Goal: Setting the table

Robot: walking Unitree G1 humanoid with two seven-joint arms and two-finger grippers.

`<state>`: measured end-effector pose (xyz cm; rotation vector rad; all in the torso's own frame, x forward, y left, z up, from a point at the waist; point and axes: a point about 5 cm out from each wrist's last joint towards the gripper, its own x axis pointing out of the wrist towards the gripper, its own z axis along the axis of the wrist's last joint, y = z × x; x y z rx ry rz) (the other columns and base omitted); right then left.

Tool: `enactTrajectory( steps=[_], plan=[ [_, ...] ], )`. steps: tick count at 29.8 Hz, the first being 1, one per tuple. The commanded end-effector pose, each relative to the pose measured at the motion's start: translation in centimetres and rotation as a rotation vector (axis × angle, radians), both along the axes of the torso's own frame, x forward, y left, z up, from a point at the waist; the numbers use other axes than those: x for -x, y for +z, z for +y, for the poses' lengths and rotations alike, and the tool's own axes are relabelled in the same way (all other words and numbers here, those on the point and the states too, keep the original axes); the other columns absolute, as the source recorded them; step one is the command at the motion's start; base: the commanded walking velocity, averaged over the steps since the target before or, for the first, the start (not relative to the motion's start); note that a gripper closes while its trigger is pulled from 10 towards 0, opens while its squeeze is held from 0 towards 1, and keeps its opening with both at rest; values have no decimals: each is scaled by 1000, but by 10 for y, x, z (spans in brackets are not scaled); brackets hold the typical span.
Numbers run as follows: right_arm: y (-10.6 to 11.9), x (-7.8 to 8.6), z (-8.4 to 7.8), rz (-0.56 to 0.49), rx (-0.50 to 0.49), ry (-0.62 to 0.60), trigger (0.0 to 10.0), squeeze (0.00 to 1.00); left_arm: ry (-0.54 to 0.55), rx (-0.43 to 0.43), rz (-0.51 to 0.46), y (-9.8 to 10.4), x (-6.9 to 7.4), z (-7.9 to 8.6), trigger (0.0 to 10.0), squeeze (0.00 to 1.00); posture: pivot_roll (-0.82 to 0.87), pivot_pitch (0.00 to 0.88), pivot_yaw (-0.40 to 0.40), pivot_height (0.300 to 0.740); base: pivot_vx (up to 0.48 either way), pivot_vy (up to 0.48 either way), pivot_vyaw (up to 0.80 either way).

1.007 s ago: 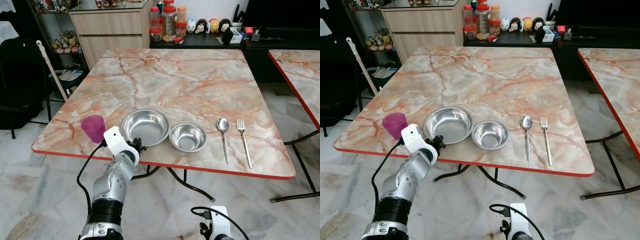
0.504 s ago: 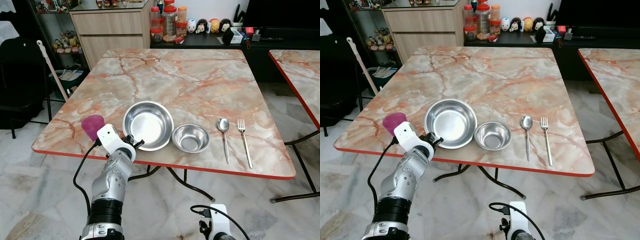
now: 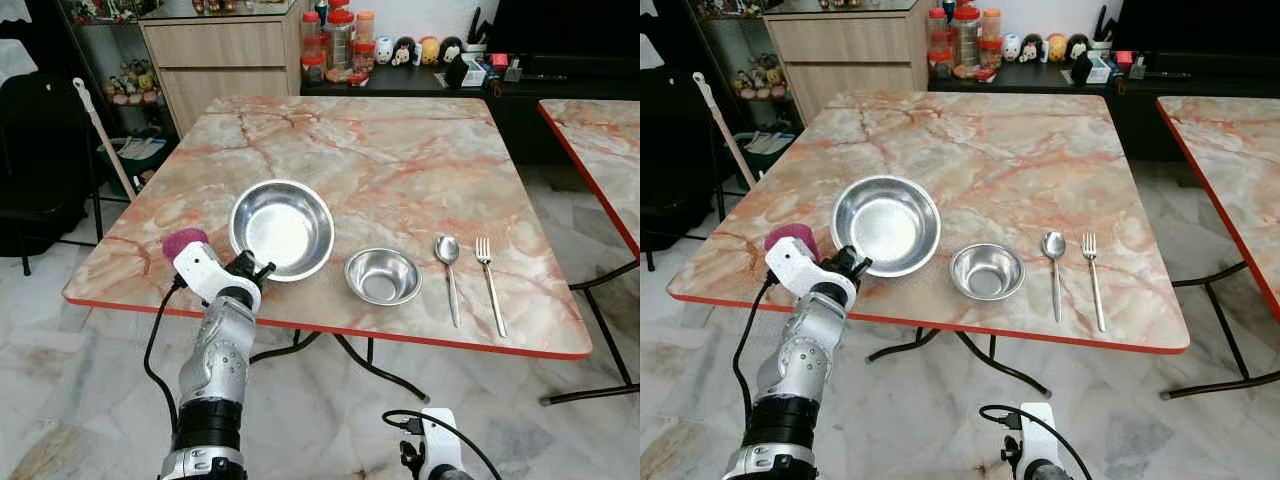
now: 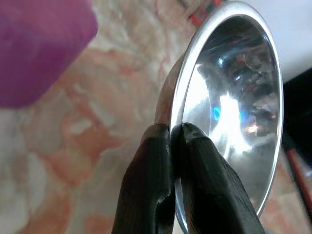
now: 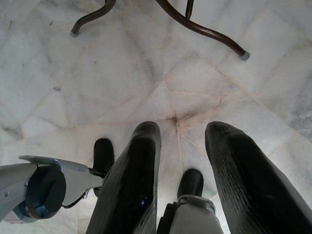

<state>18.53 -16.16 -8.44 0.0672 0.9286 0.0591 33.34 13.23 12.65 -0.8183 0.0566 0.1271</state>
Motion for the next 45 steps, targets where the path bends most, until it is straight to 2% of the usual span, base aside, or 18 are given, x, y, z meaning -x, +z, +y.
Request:
enactTrajectory(
  steps=[1, 2, 7, 11, 20, 45],
  plan=[
    [2, -3, 0, -12, -6, -6, 10000, 0, 17, 48, -104, 19, -4, -4, 3569, 0, 109, 0, 26, 740, 0, 0, 0],
    [2, -4, -1, -16, -5, -7, 10000, 0, 18, 33, -141, 23, -3, -4, 10000, 0, 108, 0, 22, 740, 0, 0, 0],
    [3, -5, -2, -28, -5, -11, 10000, 0, 29, 24, -205, 28, -3, -2, 10000, 0, 101, 0, 20, 740, 0, 0, 0],
    [3, -5, -3, -29, 1, -9, 10000, 0, 65, -7, -254, 33, -3, 7, 10000, 0, 91, 0, 22, 740, 0, -96, 0],
    [1, 0, -5, -17, 3, -17, 10000, 0, 87, -52, -292, 41, -6, 16, 10000, 0, 86, 0, 26, 740, 0, -480, 0],
    [2, -2, -2, -35, -14, -23, 10000, 0, 84, -89, -323, 49, -7, 17, 10000, 0, 85, 0, 33, 740, 0, -475, 0]
  ],
)
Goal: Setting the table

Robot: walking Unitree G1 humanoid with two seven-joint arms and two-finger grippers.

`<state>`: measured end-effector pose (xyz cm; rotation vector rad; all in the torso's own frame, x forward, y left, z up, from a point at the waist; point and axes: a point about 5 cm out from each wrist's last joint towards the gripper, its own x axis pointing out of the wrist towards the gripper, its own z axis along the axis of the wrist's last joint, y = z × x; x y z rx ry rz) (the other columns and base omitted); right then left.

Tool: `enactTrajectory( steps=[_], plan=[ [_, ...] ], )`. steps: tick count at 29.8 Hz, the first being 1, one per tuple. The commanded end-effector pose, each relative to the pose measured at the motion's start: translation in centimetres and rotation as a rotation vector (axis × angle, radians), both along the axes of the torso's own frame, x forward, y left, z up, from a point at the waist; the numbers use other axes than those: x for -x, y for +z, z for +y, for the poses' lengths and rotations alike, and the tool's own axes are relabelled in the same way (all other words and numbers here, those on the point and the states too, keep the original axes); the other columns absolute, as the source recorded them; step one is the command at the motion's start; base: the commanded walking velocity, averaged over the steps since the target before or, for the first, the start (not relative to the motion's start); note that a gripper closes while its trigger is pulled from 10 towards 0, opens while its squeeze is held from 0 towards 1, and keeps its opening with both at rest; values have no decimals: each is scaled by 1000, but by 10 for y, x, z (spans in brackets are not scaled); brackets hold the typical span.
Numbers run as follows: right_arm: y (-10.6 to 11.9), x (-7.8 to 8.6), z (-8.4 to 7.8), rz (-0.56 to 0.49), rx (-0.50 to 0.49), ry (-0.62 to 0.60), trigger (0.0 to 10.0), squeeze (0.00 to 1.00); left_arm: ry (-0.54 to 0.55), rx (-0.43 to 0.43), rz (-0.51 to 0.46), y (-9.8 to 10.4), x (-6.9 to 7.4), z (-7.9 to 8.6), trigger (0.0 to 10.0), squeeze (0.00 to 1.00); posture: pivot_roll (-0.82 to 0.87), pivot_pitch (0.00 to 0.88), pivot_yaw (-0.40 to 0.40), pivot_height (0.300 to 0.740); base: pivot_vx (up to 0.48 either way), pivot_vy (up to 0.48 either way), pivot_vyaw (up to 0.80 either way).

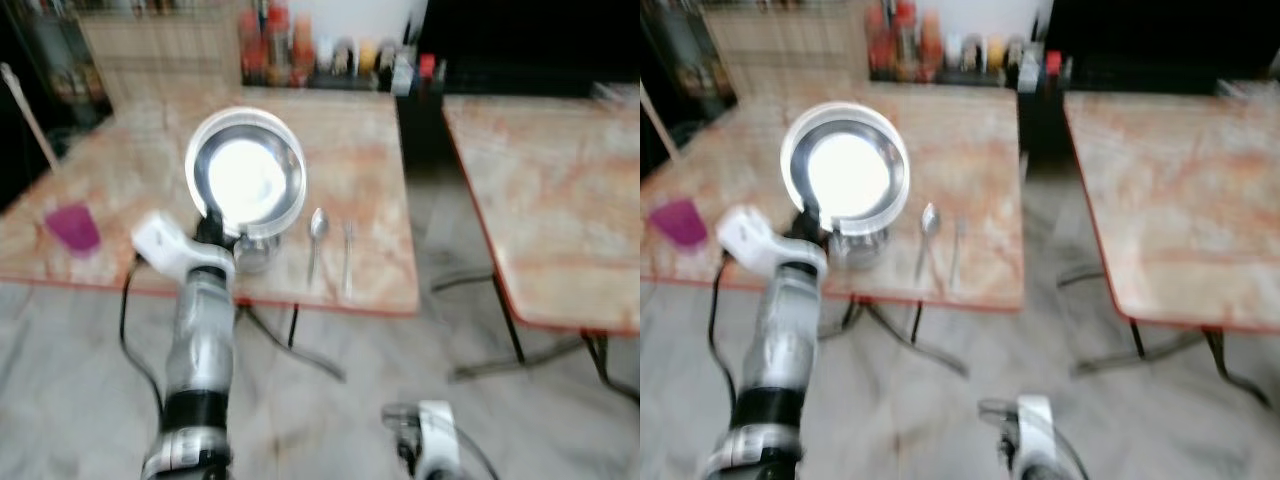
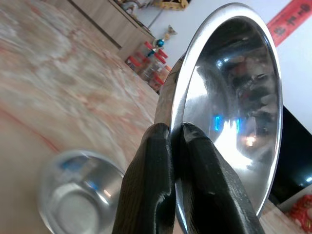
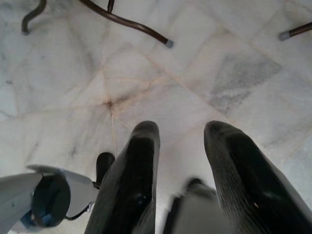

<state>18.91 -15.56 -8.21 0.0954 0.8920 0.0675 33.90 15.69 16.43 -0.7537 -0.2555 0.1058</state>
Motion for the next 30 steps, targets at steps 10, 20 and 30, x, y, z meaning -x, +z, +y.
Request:
enactTrajectory(
  steps=[10, 20, 30],
  plan=[
    [0, 1, -9, -3, 13, -18, 10000, 0, -21, -17, -44, 12, -1, -9, 10000, 0, 83, 0, 34, 740, 0, -472, 0],
    [1, -1, -10, -12, 11, -31, 10000, 0, -10, -18, -50, 14, -1, -7, 10000, 0, 83, 0, 28, 740, 0, -472, 0],
    [3, -5, -14, -25, 16, -50, 10000, 0, 3, -10, -49, 14, 0, -6, 10000, 0, 80, 0, 20, 740, 0, -472, 0]
  ],
)
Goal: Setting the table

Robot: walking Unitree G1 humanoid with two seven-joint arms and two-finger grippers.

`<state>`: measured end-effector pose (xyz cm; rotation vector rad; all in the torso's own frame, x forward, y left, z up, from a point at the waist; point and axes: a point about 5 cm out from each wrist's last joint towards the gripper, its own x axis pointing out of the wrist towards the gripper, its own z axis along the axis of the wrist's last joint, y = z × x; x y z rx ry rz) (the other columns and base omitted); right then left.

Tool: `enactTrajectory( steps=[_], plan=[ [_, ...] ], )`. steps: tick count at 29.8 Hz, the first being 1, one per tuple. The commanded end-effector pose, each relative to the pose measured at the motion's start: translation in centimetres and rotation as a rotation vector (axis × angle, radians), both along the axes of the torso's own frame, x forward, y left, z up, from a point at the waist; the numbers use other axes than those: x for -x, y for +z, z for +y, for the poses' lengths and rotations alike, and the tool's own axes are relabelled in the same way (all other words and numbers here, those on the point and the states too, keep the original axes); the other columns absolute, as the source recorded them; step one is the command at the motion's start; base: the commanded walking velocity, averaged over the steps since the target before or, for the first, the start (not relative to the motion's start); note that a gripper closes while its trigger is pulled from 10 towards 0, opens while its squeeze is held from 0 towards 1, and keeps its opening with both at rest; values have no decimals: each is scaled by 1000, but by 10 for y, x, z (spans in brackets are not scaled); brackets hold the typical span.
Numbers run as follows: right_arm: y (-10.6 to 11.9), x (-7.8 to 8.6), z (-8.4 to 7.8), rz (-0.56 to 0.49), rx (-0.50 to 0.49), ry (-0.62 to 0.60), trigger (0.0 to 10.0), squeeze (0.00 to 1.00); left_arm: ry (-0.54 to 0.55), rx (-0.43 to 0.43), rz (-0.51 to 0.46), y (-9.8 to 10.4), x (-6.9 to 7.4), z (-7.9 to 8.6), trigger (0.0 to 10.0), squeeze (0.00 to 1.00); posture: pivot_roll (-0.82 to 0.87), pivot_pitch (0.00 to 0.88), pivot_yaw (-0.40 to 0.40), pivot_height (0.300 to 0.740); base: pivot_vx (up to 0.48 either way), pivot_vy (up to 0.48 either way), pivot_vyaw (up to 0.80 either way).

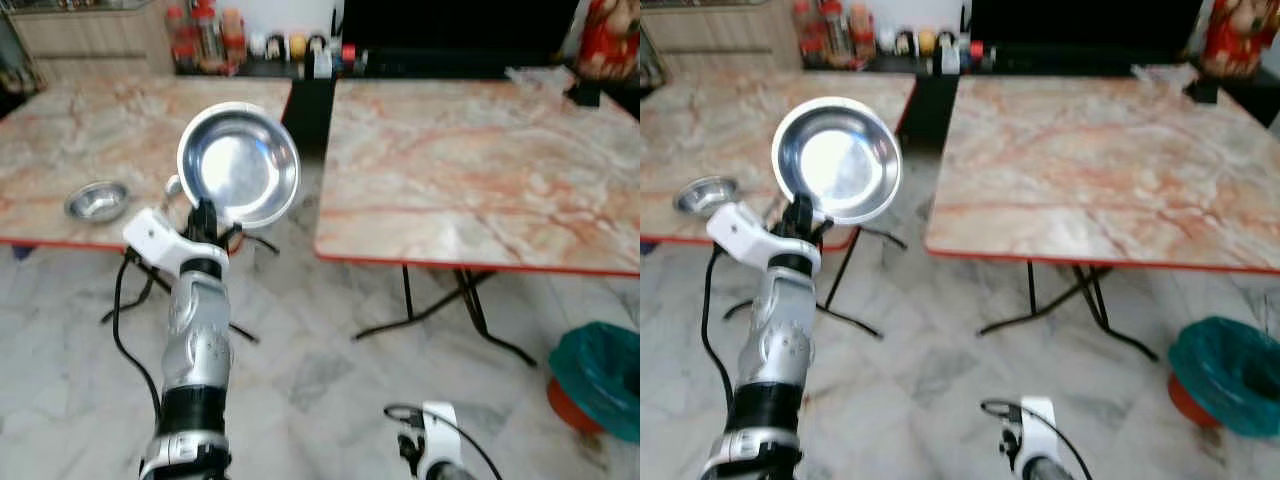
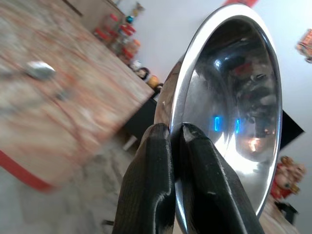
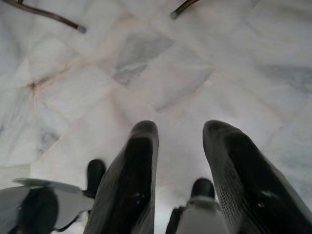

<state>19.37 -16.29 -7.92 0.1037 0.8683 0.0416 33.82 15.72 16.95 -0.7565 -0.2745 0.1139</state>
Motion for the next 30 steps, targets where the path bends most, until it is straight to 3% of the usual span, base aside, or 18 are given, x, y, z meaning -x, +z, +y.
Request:
enactTrajectory(
  steps=[1, 12, 14, 22, 30],
  plan=[
    [1, 0, -7, -3, 12, -23, 10000, 0, -10, -14, -34, 9, -1, -7, 10000, 0, 80, 0, 20, 740, 0, -472, 0],
    [0, 1, -8, -2, 17, -28, 10000, 0, -46, -55, -30, 9, 0, -13, 10000, 0, 75, 0, 23, 740, 0, -469, 0],
    [0, 1, -9, 0, 18, -30, 10000, 0, -86, -91, -12, 6, -2, -20, 10000, 0, 73, 0, 23, 740, 0, 0, 0],
    [1, 0, -9, -7, 18, -40, 10000, 0, -104, -74, -27, 7, -1, -23, 10000, 0, 69, 0, 24, 740, 0, 0, 0],
    [0, 0, -9, 0, 9, -53, 10000, 0, -117, -103, -39, 9, -1, -25, 10000, 0, 62, 0, 29, 740, 339, 0, -330]
  ],
)
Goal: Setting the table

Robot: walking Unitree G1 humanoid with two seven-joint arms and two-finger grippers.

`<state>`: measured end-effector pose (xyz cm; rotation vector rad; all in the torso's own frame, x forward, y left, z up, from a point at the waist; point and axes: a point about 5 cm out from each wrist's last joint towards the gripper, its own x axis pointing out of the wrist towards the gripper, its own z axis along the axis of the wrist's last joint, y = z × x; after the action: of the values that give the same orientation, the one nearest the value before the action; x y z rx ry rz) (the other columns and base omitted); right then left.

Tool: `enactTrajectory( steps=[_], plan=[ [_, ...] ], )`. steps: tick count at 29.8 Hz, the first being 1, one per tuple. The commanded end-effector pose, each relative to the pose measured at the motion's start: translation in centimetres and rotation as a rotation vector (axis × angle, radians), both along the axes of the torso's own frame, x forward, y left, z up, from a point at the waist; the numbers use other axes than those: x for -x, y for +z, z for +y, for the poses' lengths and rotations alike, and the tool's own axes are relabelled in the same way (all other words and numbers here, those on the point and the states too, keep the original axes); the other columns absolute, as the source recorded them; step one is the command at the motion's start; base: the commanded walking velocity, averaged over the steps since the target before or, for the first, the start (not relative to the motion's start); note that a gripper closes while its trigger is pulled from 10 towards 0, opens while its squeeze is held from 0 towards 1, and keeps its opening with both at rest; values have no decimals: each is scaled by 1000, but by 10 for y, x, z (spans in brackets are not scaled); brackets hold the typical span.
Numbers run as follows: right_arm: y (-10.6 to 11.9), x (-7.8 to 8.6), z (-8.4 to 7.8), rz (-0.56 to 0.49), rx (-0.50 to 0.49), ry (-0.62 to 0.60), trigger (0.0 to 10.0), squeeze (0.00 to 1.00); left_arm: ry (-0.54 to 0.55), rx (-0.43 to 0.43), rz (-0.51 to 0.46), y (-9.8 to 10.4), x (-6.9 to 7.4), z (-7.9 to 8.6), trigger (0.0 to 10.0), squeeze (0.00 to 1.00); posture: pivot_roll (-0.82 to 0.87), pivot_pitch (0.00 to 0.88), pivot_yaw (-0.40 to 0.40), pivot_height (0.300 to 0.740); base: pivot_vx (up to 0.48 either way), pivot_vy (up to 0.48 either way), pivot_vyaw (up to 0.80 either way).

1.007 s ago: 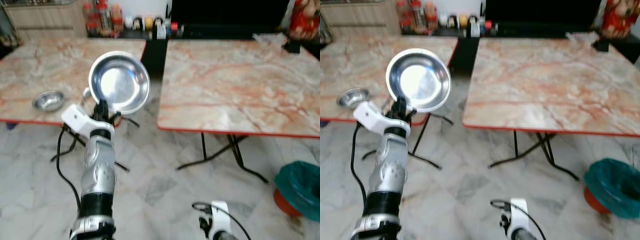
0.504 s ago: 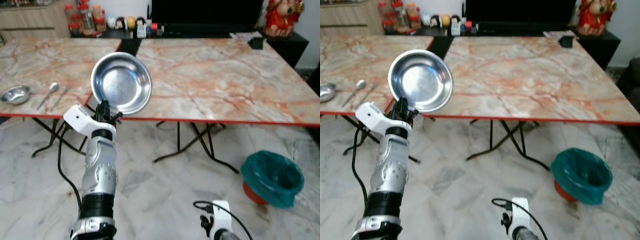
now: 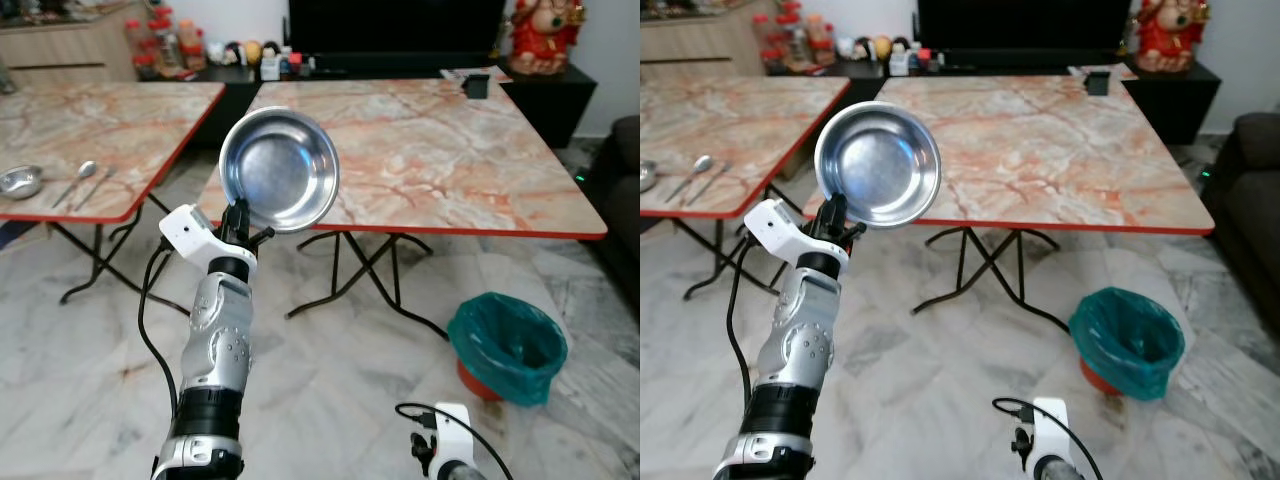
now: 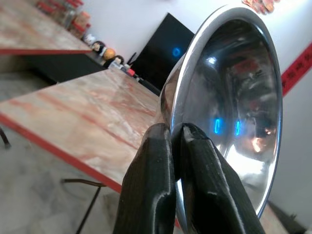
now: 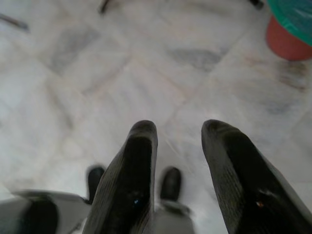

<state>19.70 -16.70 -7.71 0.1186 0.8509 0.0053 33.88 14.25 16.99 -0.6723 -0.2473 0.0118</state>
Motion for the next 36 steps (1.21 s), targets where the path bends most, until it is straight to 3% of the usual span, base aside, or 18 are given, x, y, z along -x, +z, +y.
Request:
enactTrajectory(
  steps=[1, 36],
  plan=[
    [-1, 3, -5, 9, 9, -14, 10000, 0, -27, -6, -34, 9, -1, -10, 10000, 0, 62, 0, 28, 740, 375, 0, 0],
    [-2, 3, -1, 8, 12, -5, 10000, 0, -44, -40, -46, 11, 0, -12, 10000, 0, 73, 0, 36, 740, 379, 0, -13]
  ],
)
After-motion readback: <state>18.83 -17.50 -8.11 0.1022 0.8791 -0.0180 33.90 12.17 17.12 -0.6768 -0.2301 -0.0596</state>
